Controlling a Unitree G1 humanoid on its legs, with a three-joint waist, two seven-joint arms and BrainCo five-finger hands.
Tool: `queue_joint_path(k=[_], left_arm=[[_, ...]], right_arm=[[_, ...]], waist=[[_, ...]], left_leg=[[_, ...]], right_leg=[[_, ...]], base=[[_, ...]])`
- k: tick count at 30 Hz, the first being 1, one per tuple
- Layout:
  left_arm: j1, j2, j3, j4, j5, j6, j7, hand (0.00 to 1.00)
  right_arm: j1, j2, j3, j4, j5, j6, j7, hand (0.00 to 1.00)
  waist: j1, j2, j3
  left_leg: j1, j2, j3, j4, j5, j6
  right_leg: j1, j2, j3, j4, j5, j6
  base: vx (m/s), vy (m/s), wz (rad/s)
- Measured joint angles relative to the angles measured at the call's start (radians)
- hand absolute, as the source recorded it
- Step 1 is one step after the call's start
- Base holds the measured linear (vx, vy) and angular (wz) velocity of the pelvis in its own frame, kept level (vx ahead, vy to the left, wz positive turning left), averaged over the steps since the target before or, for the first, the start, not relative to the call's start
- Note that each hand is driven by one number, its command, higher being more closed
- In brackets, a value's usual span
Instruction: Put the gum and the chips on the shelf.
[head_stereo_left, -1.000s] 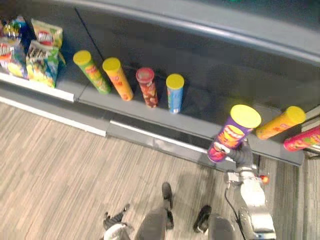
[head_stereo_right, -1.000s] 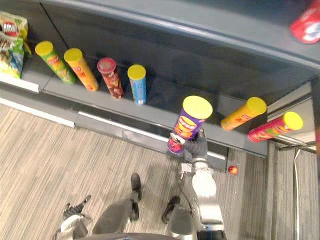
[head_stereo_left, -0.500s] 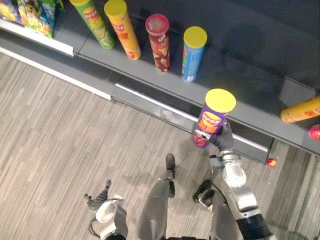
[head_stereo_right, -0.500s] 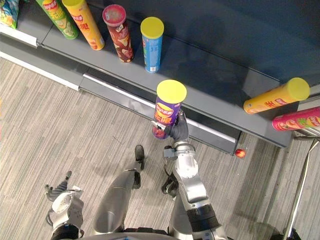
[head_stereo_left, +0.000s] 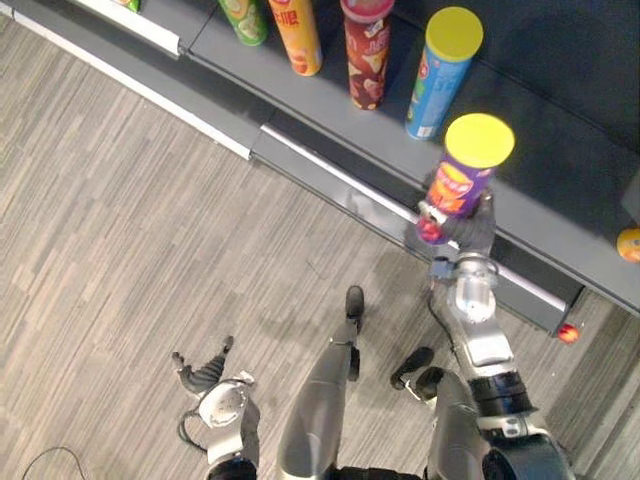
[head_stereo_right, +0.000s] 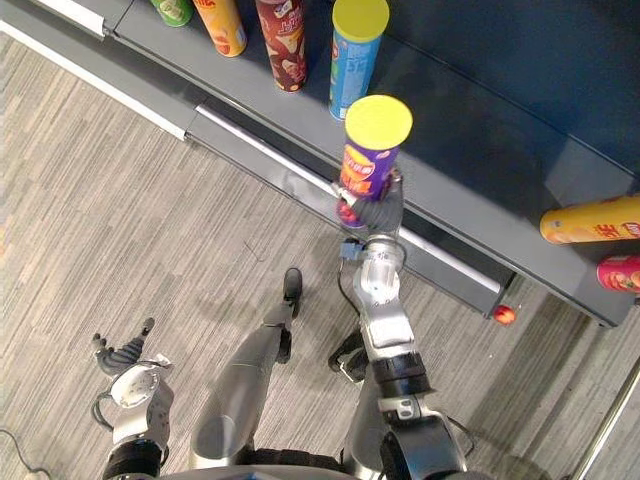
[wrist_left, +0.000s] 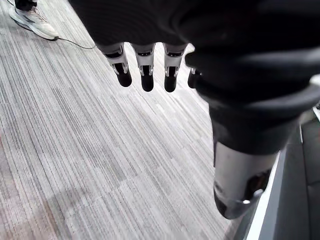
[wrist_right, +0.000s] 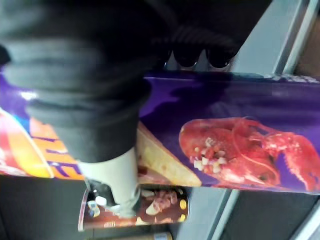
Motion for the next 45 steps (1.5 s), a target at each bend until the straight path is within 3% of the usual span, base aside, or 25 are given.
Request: queue_joint_path(k=[4, 7, 21, 28, 36, 45], left_arm=[[0.006, 0.032, -0.069, 0.0, -0.029, -0.022, -0.146, 0.0], [0.011, 0.049, -0.104, -0.002, -0.125, -0.04, -0.25, 0.0], [0.031, 0.047, -0.124, -0.086, -0.295, -0.038, -0.422, 0.0], [0.052, 0.047, -0.123, -0.173, -0.37, -0.037, -0.466, 0.0], [0.06, 0.047, -0.12, -0.253, -0.375, -0.035, -0.469, 0.0], [0.062, 0.047, -0.12, -0.322, -0.413, -0.033, -0.504, 0.0]], right_arm=[[-0.019, -0.005, -0.04, 0.001, 0.0, 0.0, -0.015, 1.0], [-0.019, -0.003, -0.064, 0.001, 0.0, 0.001, -0.013, 1.0], [0.002, 0.04, -0.118, -0.109, -0.003, 0.006, 0.017, 1.0], [-0.062, 0.033, -0.188, -0.128, -0.005, 0.034, -0.013, 1.0], [-0.148, 0.01, -0.231, -0.158, -0.004, 0.046, -0.039, 1.0], [-0.272, -0.048, -0.299, -0.158, -0.002, 0.072, -0.06, 1.0]], waist=[[0.001, 0.013, 0.007], [0.0, 0.017, 0.009], [0.005, 0.026, 0.014], [0.006, 0.026, 0.014], [0.026, 0.026, 0.014], [0.03, 0.026, 0.014]], left_leg=[[-0.006, -0.003, -0.005, 0.0, 0.004, -0.001], [-0.022, 0.0, -0.003, 0.0, 0.006, -0.001], [-0.041, -0.009, 0.014, 0.003, -0.002, 0.003], [-0.064, -0.009, 0.052, 0.006, -0.012, 0.006], [-0.082, -0.016, 0.061, 0.018, -0.017, 0.005], [-0.13, -0.032, 0.034, 0.051, -0.015, 0.008]], right_leg=[[-0.008, -0.007, -0.004, 0.018, -0.013, -0.002], [-0.029, -0.008, -0.001, 0.029, -0.019, -0.007], [-0.061, -0.041, -0.003, 0.085, -0.04, -0.007], [-0.084, -0.068, -0.01, 0.107, -0.044, 0.0], [-0.107, -0.093, -0.016, 0.143, -0.044, 0.0], [-0.151, -0.133, -0.033, 0.221, -0.044, 0.0]], base=[[-0.02, -0.079, 0.05], [-0.02, -0.078, -0.03], [0.0, -0.07, 0.02], [0.0, -0.058, 0.02], [0.03, -0.067, 0.04], [0.04, -0.07, 0.15]])
